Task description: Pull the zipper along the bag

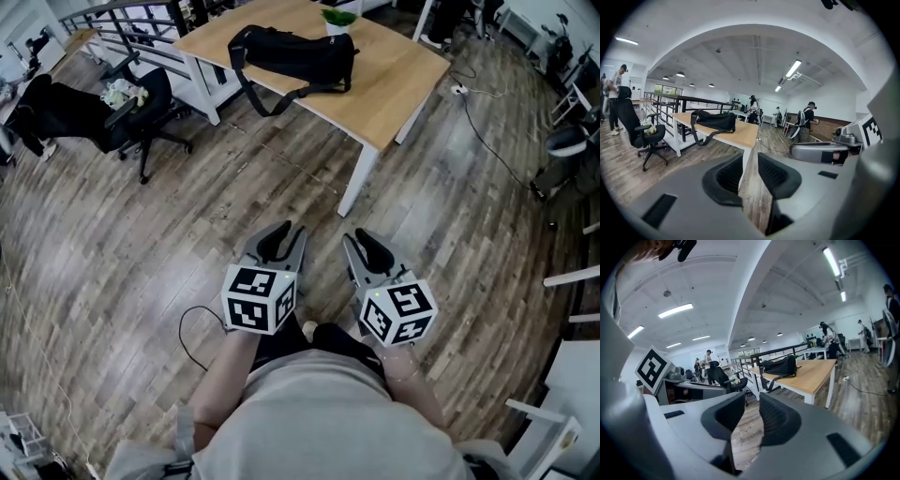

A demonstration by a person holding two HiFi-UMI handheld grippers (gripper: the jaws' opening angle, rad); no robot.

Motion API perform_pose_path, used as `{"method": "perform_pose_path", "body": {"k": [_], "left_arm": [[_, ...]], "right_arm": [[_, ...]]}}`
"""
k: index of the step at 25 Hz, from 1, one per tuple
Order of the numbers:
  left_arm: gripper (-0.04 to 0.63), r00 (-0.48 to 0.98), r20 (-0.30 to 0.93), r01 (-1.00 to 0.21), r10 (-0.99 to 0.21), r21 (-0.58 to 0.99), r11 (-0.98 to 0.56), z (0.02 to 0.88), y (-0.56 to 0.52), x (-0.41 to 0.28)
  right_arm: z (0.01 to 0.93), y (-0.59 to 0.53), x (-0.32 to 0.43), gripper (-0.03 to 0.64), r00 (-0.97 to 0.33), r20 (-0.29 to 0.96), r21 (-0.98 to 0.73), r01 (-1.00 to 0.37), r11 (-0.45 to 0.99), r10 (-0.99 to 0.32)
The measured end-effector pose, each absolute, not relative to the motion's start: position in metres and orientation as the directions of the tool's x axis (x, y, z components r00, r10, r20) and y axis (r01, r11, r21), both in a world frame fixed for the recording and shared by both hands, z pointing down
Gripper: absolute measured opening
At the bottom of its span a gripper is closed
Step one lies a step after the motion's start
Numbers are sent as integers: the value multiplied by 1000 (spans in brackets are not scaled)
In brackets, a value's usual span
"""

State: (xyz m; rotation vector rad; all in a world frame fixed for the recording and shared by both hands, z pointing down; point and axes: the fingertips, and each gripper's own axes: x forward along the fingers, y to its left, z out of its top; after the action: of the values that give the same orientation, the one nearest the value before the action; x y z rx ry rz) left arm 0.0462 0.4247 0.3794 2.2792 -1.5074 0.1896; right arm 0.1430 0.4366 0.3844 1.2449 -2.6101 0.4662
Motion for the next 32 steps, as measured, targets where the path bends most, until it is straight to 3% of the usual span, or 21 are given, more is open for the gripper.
{"method": "perform_pose_path", "body": {"k": [17, 32], "left_arm": [[92, 511, 341, -858, -789, 247, -449, 368, 244, -18], [92, 560, 364, -828, -744, 268, -492, 387, 183, -39]], "right_arm": [[376, 265, 75, 110, -539, 336, -170, -841, 513, -772], [383, 200, 56, 110, -482, 336, -180, -876, 447, -809]]}}
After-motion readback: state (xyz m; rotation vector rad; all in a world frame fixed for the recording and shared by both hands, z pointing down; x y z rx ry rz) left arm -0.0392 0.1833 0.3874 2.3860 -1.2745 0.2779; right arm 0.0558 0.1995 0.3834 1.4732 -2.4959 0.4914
